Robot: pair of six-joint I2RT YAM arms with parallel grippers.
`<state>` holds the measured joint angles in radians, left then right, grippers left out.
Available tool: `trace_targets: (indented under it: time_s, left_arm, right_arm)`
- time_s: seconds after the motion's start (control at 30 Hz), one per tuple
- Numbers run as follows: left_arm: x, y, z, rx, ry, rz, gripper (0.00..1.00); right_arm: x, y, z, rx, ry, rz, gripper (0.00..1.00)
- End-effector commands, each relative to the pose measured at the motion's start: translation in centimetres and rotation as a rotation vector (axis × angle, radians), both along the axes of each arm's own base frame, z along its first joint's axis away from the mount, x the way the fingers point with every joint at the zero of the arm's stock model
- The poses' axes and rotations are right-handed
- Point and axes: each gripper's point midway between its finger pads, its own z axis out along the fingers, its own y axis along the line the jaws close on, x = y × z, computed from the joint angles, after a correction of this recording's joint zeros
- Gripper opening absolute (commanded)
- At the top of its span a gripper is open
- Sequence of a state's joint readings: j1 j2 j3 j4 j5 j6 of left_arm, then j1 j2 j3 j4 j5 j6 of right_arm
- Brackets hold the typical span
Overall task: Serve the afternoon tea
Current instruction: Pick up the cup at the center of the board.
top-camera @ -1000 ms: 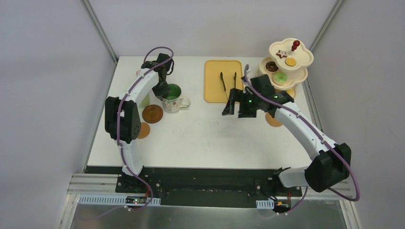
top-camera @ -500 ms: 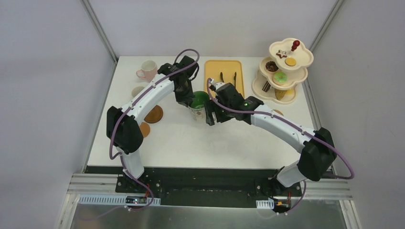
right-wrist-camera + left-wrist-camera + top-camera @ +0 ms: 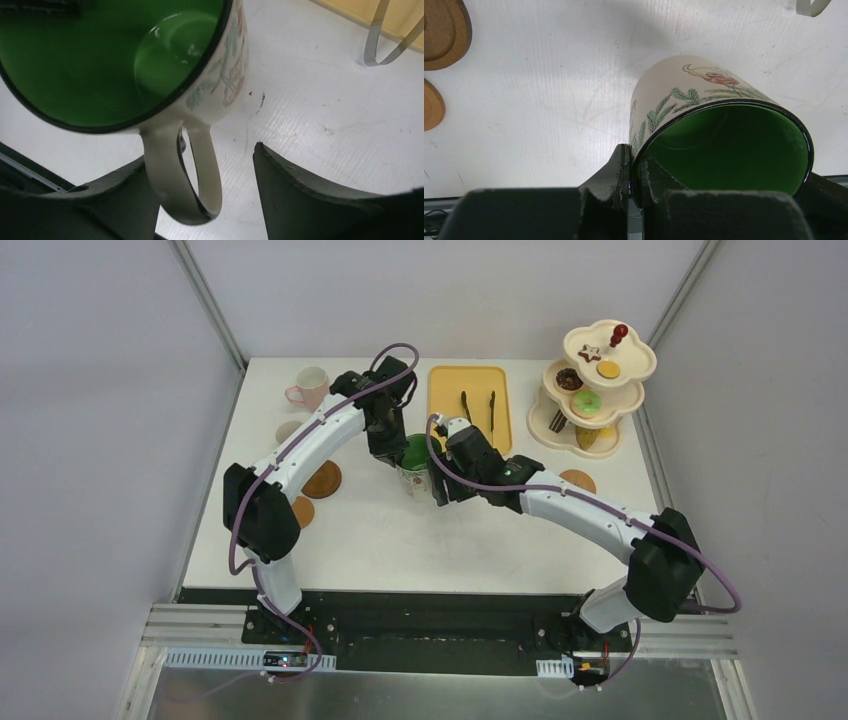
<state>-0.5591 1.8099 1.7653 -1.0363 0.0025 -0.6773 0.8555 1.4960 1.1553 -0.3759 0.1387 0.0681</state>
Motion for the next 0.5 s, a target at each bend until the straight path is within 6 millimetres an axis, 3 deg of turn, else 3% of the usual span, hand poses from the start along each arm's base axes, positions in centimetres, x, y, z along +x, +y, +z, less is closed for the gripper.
trace_targets:
  time_s: [0.0,0.3,0.33,0.37,0.4,0.47]
  left_arm:
    - [0.0,-1.9,3.9,-0.106,-0.070,-0.057,0.00]
    - [-0.4,-3.1,4.4,-0.157,-0.063,-0.082,0.00]
    - [-0.4,-3.3,4.6,-0.171,-0.068,-0.092,0.05]
    - [-0.4,-3.6,4.9,-0.185,-0.074,-0.098,0.19]
    - [-0.3,-3.8,5.2,-0.197,-0.085,-0.106,0.31]
    - [0.1,-4.1,6.1,-0.212,-0.115,-0.127,0.45]
  right_arm:
    - [1.4,1.1,1.0,0.048,-0.061,-0.023,0.66]
    - [1.5,1.3,1.3,0.072,-0.081,-0.022,0.66]
    - [1.3,1.0,1.3,0.064,-0.074,-0.022,0.66]
    - [2.2,-0.4,1.8,0.050,-0.108,-0.138,0.06]
    - [2.0,-0.7,2.0,0.066,-0.101,-0.166,0.00]
    - [1.2,-1.4,1.8,0.103,-0.077,-0.212,0.00]
